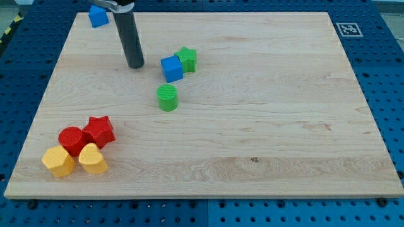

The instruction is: Push the green circle below the blue cube

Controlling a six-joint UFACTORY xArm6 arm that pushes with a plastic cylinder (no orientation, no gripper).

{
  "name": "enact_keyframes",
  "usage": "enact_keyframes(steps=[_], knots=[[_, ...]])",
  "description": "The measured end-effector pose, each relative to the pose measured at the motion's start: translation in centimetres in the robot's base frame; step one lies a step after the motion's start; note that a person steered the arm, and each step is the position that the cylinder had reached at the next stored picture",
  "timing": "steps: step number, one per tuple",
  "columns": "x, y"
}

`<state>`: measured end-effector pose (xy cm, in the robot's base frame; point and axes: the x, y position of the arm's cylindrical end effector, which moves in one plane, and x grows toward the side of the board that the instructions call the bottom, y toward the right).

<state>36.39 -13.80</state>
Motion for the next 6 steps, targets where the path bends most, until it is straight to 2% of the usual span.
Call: enact_keyframes(steps=[1,3,4,5,6], knots=[[2.6,0.0],[4.6,1.1],[6.9,6.4],[6.9,10.7],[6.9,10.0]])
